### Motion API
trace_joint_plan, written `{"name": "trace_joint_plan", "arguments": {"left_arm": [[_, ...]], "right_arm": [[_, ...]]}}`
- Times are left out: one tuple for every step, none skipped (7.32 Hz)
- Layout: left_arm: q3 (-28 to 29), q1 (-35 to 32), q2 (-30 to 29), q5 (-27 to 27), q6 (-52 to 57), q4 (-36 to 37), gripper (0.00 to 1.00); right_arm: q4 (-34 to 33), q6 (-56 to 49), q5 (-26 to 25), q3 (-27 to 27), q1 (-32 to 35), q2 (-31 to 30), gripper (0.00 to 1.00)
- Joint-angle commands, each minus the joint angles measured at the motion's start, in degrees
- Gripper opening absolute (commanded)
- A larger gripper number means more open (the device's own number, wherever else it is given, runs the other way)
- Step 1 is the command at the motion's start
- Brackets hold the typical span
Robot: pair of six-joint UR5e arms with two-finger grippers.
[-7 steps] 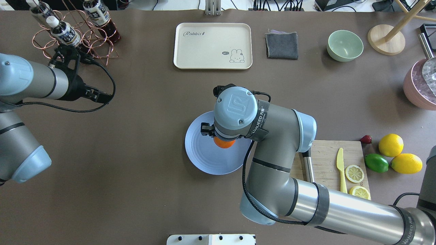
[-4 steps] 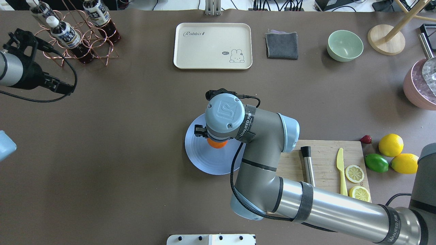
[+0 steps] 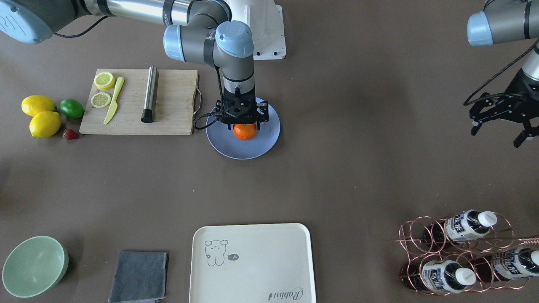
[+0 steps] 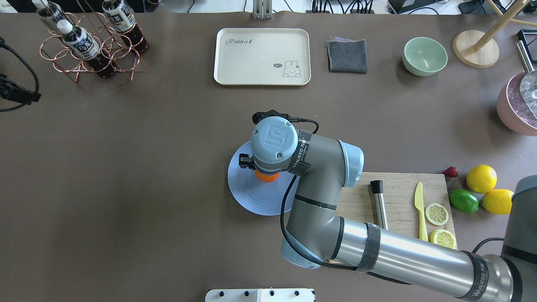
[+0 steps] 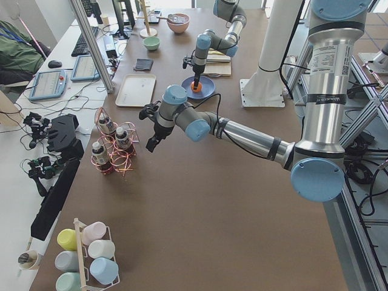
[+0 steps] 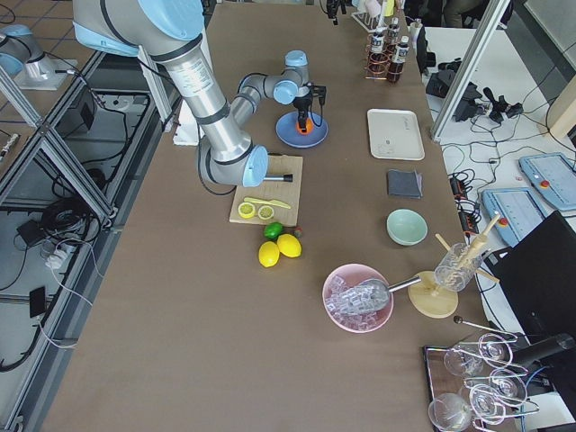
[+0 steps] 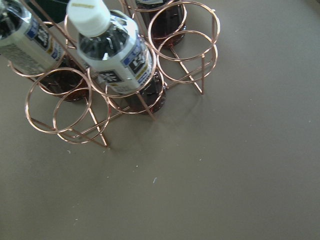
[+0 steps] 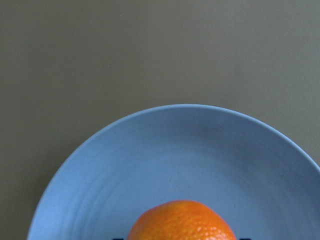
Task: Pick orange to plate
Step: 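Lower the orange onto the blue plate and open the right gripper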
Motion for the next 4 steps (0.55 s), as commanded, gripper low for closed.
{"name": "trace_joint_plan", "arguments": {"left_arm": [[1.3,-6.8,2.3,-2.7,8.8,1.1,0.98],[1.6,-7.6,2.8,-2.6,9.4,1.1,0.98],[2.2,-9.5,5.3,-2.6,11.4,0.6,0.98],[2.2,-13.1,7.4,-2.7,16.7,0.8,0.98]], "right_arm": [[-1.7,0.7,0.6,0.9,0.9,1.8,1.00],[-6.8,0.2,2.9,5.2,3.8,2.7,1.00],[-11.2,-0.8,10.2,10.3,9.6,2.3,1.00],[-16.8,-5.8,15.7,16.0,16.7,-0.5,1.00]]}}
